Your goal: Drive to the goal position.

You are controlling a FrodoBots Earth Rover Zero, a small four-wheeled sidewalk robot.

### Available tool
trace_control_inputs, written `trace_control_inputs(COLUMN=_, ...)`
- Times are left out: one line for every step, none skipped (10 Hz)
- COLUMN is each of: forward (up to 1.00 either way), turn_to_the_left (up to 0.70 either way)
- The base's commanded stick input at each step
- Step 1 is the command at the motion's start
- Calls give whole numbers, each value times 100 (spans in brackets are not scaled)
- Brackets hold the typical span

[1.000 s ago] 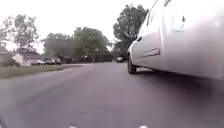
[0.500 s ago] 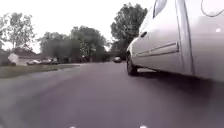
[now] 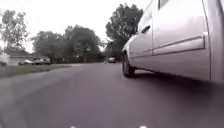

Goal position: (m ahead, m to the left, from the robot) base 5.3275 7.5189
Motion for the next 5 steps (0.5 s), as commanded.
trace_control_inputs(forward=100, turn_to_the_left=40)
trace_control_inputs(forward=100, turn_to_the_left=40)
trace_control_inputs(forward=100, turn_to_the_left=40)
trace_control_inputs(forward=100, turn_to_the_left=34)
trace_control_inputs(forward=100, turn_to_the_left=28)
